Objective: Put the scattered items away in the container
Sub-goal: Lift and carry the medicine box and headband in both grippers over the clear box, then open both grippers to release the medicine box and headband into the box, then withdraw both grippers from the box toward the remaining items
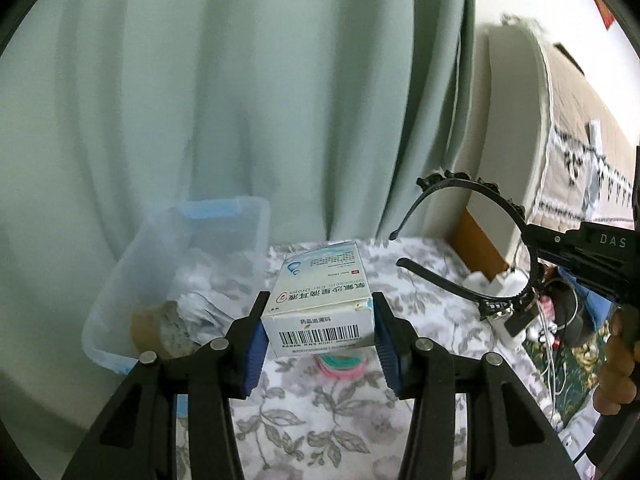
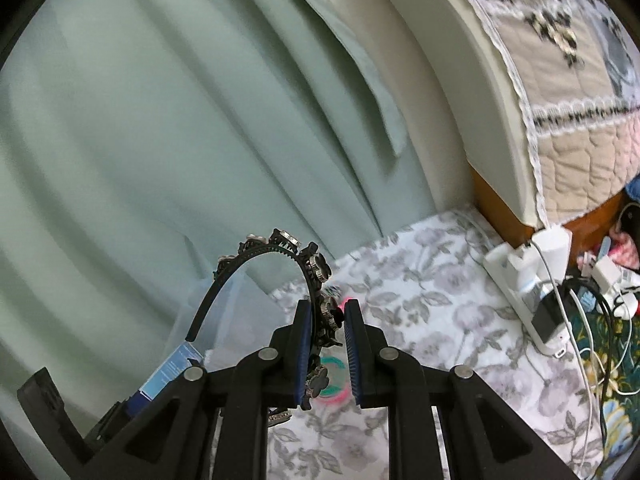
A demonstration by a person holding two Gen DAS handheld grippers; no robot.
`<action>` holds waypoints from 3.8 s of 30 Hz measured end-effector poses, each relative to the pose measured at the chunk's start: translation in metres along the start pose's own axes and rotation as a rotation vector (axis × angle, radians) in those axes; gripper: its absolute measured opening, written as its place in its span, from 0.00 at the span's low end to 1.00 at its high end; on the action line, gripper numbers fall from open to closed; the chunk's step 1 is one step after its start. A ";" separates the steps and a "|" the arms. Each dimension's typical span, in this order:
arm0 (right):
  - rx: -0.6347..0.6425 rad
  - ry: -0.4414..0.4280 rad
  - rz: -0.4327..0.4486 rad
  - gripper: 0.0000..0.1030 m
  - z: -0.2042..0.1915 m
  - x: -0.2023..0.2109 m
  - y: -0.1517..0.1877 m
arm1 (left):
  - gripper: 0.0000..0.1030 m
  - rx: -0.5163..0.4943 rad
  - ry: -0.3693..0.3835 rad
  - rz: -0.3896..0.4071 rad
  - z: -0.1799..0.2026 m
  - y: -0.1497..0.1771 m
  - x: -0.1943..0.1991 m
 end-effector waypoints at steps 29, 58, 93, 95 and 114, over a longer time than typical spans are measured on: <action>0.259 -0.061 -0.121 0.18 -0.143 -0.059 0.038 | 0.48 0.287 -0.109 0.083 -0.146 0.015 0.008; 0.274 -0.092 -0.288 0.18 -0.176 -0.158 0.077 | 0.48 0.372 -0.135 0.031 -0.184 0.031 -0.026; 0.307 -0.071 -0.349 0.59 -0.173 -0.168 0.095 | 0.77 0.401 -0.136 -0.024 -0.179 0.037 -0.026; 0.295 -0.067 -0.349 0.61 -0.170 -0.164 0.093 | 0.81 0.396 -0.139 -0.024 -0.177 0.035 -0.023; 0.214 -0.052 -0.257 1.00 -0.128 -0.107 0.062 | 0.84 0.307 -0.194 0.018 -0.136 0.003 0.011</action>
Point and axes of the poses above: each gripper's, at about its wrist camera, not at the fingertips, and x roughly against the way its jaws point, z to its right, y to its underside, the point moved 10 cm from there along -x, roughly the way its jaws point
